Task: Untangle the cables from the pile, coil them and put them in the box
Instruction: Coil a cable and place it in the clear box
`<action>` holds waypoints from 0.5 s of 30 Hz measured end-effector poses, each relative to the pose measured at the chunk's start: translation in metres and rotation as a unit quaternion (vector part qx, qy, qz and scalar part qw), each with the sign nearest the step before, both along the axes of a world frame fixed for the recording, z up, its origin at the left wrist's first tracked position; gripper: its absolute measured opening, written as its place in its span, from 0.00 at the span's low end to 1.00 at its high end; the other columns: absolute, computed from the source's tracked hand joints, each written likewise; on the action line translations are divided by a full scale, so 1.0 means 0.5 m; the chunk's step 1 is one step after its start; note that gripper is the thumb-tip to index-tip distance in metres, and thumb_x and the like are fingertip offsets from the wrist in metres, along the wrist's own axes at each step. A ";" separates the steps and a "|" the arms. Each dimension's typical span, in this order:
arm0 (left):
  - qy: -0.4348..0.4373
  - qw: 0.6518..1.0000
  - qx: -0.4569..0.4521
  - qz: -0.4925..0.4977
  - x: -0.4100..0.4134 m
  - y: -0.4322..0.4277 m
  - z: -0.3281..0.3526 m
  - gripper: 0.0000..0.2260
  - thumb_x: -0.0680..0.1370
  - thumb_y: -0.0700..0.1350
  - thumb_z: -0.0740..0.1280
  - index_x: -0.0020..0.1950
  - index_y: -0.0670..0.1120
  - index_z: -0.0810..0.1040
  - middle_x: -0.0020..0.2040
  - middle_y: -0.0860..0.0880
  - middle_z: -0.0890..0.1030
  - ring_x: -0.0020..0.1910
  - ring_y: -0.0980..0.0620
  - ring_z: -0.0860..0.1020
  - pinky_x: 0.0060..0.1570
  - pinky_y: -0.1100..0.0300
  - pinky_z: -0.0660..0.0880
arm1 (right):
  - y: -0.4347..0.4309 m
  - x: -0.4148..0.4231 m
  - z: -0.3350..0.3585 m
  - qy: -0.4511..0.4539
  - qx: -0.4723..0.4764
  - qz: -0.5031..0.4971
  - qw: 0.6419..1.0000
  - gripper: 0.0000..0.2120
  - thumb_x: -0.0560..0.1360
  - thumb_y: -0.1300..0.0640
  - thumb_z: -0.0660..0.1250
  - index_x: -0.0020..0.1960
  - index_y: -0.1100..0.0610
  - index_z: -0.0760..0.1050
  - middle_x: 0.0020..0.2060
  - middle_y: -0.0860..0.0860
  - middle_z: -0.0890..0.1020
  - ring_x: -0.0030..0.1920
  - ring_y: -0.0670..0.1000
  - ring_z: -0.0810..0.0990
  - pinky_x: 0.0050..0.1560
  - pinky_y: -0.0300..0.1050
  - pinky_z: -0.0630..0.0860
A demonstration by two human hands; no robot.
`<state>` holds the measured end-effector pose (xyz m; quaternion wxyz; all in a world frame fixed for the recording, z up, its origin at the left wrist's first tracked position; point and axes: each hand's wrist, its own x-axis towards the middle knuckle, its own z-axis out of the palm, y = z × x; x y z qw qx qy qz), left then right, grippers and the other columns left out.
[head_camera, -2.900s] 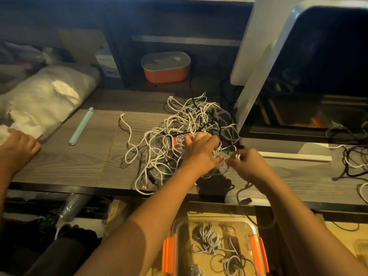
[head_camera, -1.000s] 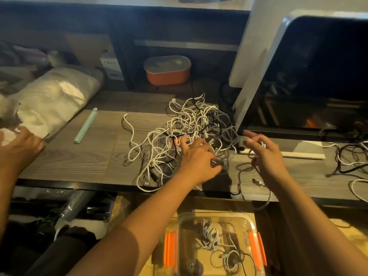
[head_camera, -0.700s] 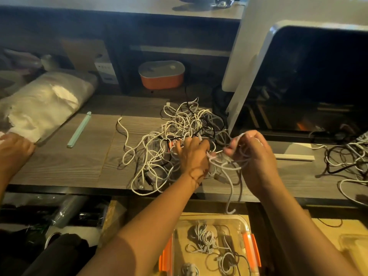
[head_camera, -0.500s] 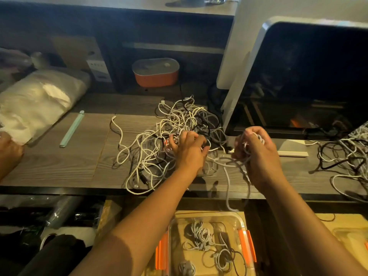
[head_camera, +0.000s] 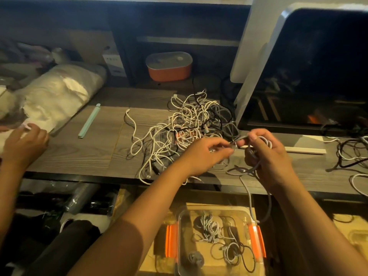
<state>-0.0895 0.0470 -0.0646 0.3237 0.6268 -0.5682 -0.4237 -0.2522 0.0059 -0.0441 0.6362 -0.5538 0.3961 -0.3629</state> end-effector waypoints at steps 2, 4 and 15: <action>-0.010 1.000 0.014 -0.001 0.005 0.008 -0.004 0.06 0.77 0.49 0.67 0.49 0.49 0.80 0.40 0.48 0.79 0.35 0.55 0.73 0.38 0.60 0.71 | -0.001 -0.010 0.001 0.002 -0.007 -0.003 1.000 0.06 0.79 0.57 0.60 0.45 0.54 0.75 0.34 0.49 0.81 0.29 0.45 0.71 0.27 0.34 0.67; -0.053 0.998 0.020 0.002 0.013 0.014 -0.013 0.05 0.76 0.48 0.68 0.45 0.48 0.81 0.34 0.48 0.75 0.30 0.55 0.69 0.35 0.60 0.68 | -0.007 -0.025 -0.001 0.064 -0.069 -0.001 0.996 0.06 0.78 0.59 0.62 0.43 0.55 0.75 0.33 0.50 0.80 0.29 0.45 0.71 0.28 0.34 0.68; -0.343 0.925 -0.164 -0.025 0.019 0.042 -0.029 0.12 0.79 0.54 0.62 0.43 0.50 0.80 0.39 0.54 0.78 0.40 0.55 0.69 0.57 0.57 0.60 | -0.048 -0.121 -0.055 0.504 -0.307 0.108 0.800 0.05 0.76 0.54 0.66 0.51 0.50 0.78 0.49 0.48 0.79 0.45 0.46 0.76 0.42 0.39 0.72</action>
